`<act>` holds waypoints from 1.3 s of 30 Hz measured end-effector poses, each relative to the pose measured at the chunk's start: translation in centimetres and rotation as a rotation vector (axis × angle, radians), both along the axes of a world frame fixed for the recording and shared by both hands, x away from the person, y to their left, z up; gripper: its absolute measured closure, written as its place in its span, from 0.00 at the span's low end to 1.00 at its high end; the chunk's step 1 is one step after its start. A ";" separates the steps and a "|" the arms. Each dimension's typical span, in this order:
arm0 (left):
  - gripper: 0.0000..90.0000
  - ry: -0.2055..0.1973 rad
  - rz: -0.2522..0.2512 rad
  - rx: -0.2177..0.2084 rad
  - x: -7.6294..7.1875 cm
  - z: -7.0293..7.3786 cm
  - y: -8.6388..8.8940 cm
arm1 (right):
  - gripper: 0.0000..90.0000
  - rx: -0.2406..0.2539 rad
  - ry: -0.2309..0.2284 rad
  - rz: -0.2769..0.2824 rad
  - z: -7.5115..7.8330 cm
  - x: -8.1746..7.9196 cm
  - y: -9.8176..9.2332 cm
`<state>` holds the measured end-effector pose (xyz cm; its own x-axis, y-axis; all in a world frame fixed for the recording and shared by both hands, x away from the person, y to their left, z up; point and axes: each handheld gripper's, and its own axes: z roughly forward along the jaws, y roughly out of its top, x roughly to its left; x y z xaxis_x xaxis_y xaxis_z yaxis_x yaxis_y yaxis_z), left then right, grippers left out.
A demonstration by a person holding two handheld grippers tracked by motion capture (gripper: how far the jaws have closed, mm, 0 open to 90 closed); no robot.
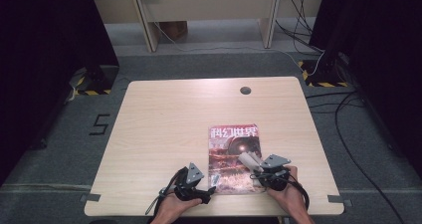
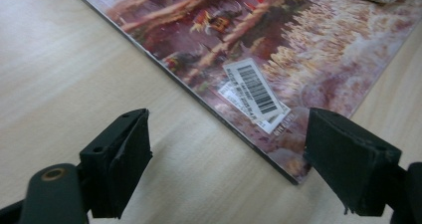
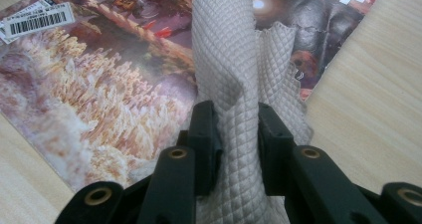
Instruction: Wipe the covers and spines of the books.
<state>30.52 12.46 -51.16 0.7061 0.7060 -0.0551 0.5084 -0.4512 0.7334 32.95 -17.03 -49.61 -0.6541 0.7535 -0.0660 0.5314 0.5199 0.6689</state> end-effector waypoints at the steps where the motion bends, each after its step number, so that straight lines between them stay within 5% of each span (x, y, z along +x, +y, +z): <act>1: 0.20 0.001 -0.004 0.001 -0.1 -0.1 -0.1 | 0.82 0.007 0.008 0.006 0.0 -0.2 -0.1; 6: 0.19 -0.009 0.000 0.010 -0.1 -0.1 -0.2 | 0.82 -0.002 0.016 0.053 0.1 -2.9 0.1; 9: 0.18 -0.003 -0.004 0.006 0.0 -0.1 -0.1 | 0.81 0.000 0.018 0.053 0.1 -2.7 0.0; 22: 0.17 -0.008 -0.001 0.017 0.0 -0.2 -0.2 | 0.82 -0.027 -0.021 -0.025 0.0 2.8 0.2; 39: 0.18 -0.020 0.003 0.026 -0.2 -0.1 -0.3 | 0.81 -0.011 -0.017 -0.166 0.0 10.4 0.4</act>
